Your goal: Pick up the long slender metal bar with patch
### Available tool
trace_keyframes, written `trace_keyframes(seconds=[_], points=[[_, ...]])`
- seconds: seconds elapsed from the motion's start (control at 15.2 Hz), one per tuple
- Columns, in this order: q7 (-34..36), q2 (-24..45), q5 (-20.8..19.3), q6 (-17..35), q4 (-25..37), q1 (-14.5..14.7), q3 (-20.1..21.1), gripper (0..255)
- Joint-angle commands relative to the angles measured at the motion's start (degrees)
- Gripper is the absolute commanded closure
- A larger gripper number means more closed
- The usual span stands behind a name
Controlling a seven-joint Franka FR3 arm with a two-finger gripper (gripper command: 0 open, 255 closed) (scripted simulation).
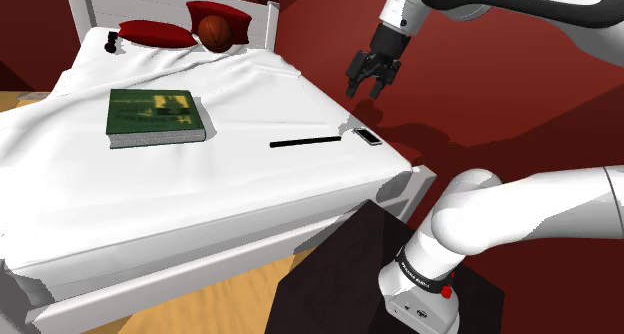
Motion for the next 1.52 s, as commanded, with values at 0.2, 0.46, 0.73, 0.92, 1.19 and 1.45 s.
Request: trace_keyframes(seconds=[0.2, 0.46, 0.73, 0.92, 1.19, 1.45], points=[[-9.28, 3.72, -3.00, 2.75, -0.83, 1.34, -4.02, 0], [-21.39, 10.14, -6.57, 6.78, -0.52, 3.23, -9.12, 0], [-33.25, 17.95, -9.22, 11.09, 1.23, 5.26, -13.74, 0], [-42.06, 24.51, -10.37, 14.38, 3.37, 6.82, -16.76, 0], [-53.74, 33.94, -10.63, 18.69, 7.14, 8.69, -19.94, 0], [-65.23, 43.82, -9.59, 22.71, 11.75, 9.85, -21.74, 0]])
